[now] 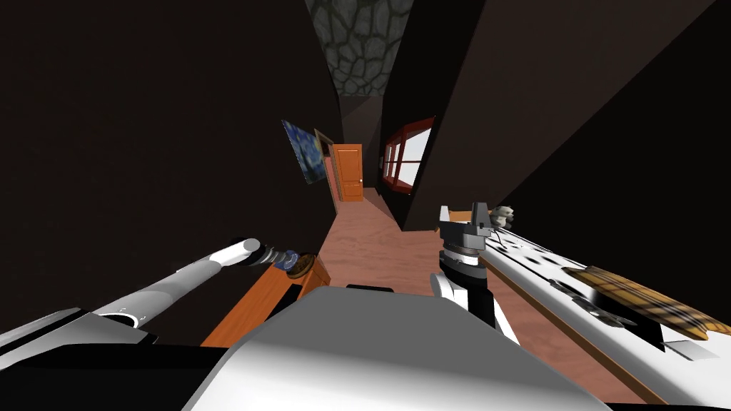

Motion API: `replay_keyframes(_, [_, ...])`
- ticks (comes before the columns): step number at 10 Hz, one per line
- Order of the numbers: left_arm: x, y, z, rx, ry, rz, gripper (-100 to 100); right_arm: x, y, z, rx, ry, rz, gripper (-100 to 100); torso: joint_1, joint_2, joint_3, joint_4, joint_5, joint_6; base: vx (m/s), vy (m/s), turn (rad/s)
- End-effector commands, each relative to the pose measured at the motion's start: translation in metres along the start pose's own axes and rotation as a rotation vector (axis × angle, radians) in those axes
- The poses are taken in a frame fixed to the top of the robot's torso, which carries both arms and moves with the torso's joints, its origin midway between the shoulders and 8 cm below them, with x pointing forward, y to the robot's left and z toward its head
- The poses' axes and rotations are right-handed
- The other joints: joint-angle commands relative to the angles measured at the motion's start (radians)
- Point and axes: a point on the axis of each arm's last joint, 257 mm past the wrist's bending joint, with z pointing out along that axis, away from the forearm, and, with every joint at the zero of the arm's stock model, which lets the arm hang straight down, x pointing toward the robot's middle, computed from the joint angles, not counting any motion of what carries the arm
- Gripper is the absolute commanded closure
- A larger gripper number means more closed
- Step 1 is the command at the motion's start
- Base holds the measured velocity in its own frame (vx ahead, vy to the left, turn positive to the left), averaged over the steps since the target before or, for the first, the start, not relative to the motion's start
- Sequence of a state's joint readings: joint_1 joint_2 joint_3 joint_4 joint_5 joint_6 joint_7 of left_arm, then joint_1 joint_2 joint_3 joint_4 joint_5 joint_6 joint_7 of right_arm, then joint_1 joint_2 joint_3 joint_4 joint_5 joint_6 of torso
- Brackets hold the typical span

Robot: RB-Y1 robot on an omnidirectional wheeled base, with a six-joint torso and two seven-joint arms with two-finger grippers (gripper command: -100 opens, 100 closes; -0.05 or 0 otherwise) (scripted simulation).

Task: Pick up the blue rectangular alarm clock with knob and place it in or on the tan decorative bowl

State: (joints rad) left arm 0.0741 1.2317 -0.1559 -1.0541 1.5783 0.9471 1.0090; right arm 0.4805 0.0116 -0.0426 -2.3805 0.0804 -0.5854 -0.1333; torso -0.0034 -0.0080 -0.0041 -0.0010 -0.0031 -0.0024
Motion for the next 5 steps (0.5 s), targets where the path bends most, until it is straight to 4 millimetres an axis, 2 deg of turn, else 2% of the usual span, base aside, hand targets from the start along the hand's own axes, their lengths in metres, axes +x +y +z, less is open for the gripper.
replay_keyframes(1, [-0.012, -0.014, -0.007, 0.031, -0.032, -0.035, 100, 0.0, 0.0, 0.0, 0.0, 0.0, 0.0, 0, 0.0, 0.0, 0.0, 0.0, 0.0, 0.0, 0.088, -0.058, -0.077])
replay_keyframes(3, [-0.024, -0.026, -0.013, 0.058, -0.059, -0.066, 100, 0.0, 0.0, 0.0, 0.0, 0.0, 0.0, 0, -0.003, 0.0, 0.0, 0.0, -0.001, -0.001, 0.089, -0.055, -0.055])
replay_keyframes(4, [-0.019, -0.021, -0.011, 0.047, -0.049, -0.052, 100, 0.0, 0.0, 0.0, 0.0, 0.0, 0.0, 0, -0.003, 0.0, 0.0, 0.0, -0.002, -0.001, 0.045, -0.019, -0.01])
replay_keyframes(5, [-0.02, -0.022, -0.011, 0.049, -0.051, -0.056, -100, 0.0, 0.0, 0.0, 0.0, 0.0, 0.0, 0, -0.002, 0.002, 0.001, 0.0, -0.001, -0.001, 0.008, -0.004, 0.0])
